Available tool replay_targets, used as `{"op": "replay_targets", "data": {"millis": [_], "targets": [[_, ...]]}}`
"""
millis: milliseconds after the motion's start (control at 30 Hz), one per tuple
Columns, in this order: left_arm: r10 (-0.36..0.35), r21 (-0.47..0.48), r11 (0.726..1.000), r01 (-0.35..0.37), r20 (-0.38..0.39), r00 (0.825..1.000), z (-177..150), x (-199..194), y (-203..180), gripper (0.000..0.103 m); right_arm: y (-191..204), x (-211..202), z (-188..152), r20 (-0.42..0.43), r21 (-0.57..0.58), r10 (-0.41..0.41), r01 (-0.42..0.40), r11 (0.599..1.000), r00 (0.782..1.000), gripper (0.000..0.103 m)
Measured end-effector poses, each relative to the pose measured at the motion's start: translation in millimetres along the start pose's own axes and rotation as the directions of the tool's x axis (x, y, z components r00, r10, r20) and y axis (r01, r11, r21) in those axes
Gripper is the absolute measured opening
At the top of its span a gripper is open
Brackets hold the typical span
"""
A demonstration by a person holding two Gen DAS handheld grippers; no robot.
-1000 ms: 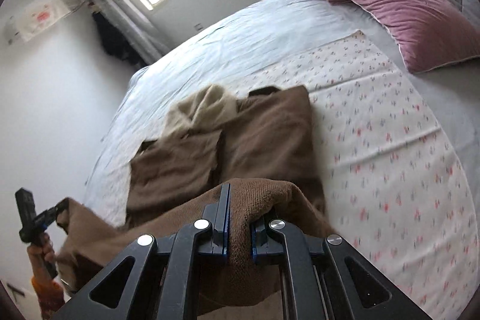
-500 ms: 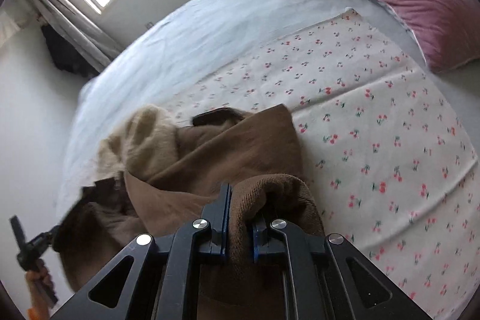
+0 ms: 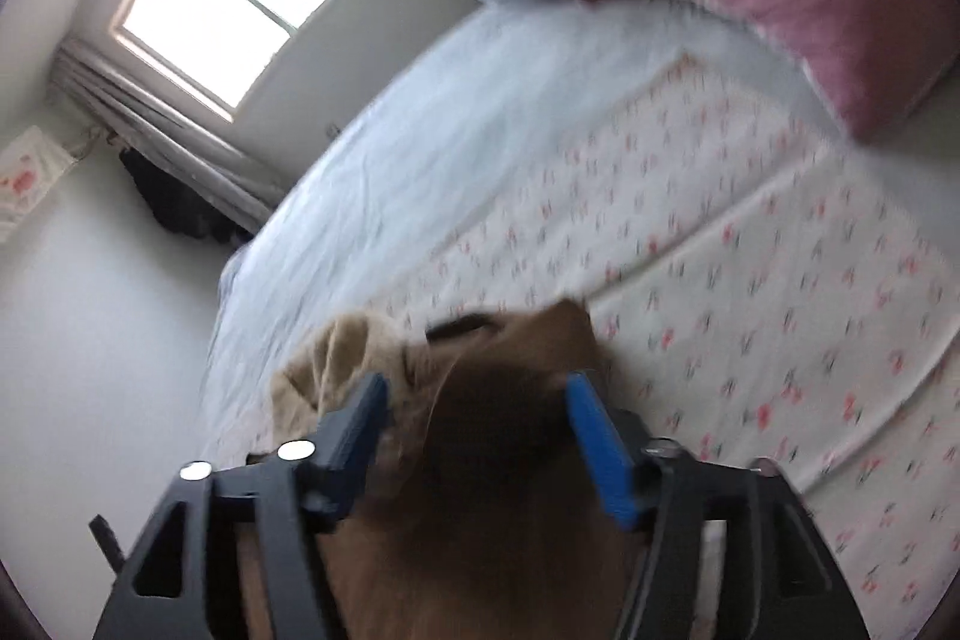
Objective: Fold large clothes
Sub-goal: 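Lay the hem over the collar and open both grippers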
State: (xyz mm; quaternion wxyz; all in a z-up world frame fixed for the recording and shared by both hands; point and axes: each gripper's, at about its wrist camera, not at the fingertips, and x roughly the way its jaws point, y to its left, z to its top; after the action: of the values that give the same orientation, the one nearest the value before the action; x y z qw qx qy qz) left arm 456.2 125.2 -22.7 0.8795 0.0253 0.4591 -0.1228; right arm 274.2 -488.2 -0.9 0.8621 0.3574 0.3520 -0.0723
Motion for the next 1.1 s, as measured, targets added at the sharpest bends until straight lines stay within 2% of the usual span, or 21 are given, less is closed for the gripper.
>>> {"op": "replay_targets", "data": {"millis": [100,267,333,367,400,433,467,500,533,567,600,667,733,833,900,967,1100], "targets": [[-0.015,0.042,0.999,0.016,-0.034,0.999,-5.5,18.2,-1.8,0.083,13.1,7.5,-1.0,-0.016,-0.12,-0.059,0.057,0.991,0.998,0.07],[-0.061,0.062,0.996,0.064,-0.06,0.996,-5.6,47.7,-7.6,0.083,36.1,48.2,-11.1,-0.072,-0.359,-0.189,0.151,0.921,0.979,0.07],[-0.093,0.025,0.995,0.095,-0.062,0.994,-2.1,58.7,-7.1,0.076,41.7,69.8,-13.3,-0.07,-0.423,-0.248,0.196,0.885,0.966,0.07],[-0.116,-0.005,0.993,0.116,-0.071,0.991,0.5,66.0,-6.1,0.067,41.7,77.4,-14.3,-0.065,-0.434,-0.266,0.213,0.875,0.962,0.07],[-0.131,-0.03,0.991,0.129,-0.081,0.988,2.8,72.8,-6.1,0.059,40.5,86.6,-14.2,-0.059,-0.437,-0.288,0.234,0.868,0.956,0.07],[-0.131,-0.042,0.991,0.128,-0.085,0.988,4.4,77.1,-7.6,0.056,37.6,97.4,-12.7,-0.062,-0.428,-0.304,0.249,0.869,0.951,0.07],[-0.118,-0.045,0.992,0.114,-0.081,0.99,6.6,81.2,-10.0,0.047,34.3,103.2,-12.5,-0.068,-0.416,-0.304,0.25,0.874,0.95,0.068],[-0.098,-0.039,0.995,0.096,-0.066,0.993,8.5,82.3,-13.0,0.029,30.5,110.8,-12.2,-0.074,-0.398,-0.301,0.249,0.883,0.951,0.058],[-0.084,-0.038,0.996,0.082,-0.053,0.995,9.0,81.5,-14.2,0.019,27.5,116.7,-12.8,-0.077,-0.385,-0.305,0.254,0.887,0.949,0.048],[-0.075,-0.047,0.996,0.073,-0.03,0.997,9.7,77.9,-15.6,0.009,26.5,118.9,-13.5,-0.078,-0.376,-0.303,0.254,0.891,0.95,0.021],[-0.086,-0.066,0.994,0.086,0.009,0.996,9.3,70.2,-16.2,0.008,26.4,118.2,-16.1,-0.064,-0.366,-0.298,0.255,0.895,0.952,0.015],[-0.088,-0.101,0.99,0.096,0.083,0.993,7.9,54.5,-14.7,0.007,35.0,105.6,-22.4,0.027,-0.384,-0.298,0.285,0.878,0.954,0.011],[-0.08,-0.12,0.988,0.1,0.16,0.984,6.8,36.1,-17.2,0.007,49.6,83.4,-31.6,0.161,-0.413,-0.286,0.328,0.85,0.945,0.01],[-0.03,-0.124,0.99,0.068,0.288,0.957,15.6,5.4,-25.2,0.006,79.0,51.3,-40.3,0.372,-0.454,-0.258,0.417,0.787,0.892,0.009],[-0.008,-0.145,0.987,0.064,0.359,0.933,31.7,-10.3,-25.6,0.006,91.3,41.2,-31.6,0.436,-0.439,-0.243,0.44,0.783,0.867,0.009],[0.015,-0.154,0.987,0.049,0.39,0.921,49.3,-13.4,-27.9,0.007,100.9,39.7,-15.4,0.463,-0.415,-0.233,0.441,0.796,0.855,0.009],[0.099,-0.136,0.99,-0.044,0.428,0.898,88.1,3.8,-38.7,0.007,125.7,59.6,18.7,0.512,-0.4,-0.239,0.475,0.784,0.825,0.009]]}}
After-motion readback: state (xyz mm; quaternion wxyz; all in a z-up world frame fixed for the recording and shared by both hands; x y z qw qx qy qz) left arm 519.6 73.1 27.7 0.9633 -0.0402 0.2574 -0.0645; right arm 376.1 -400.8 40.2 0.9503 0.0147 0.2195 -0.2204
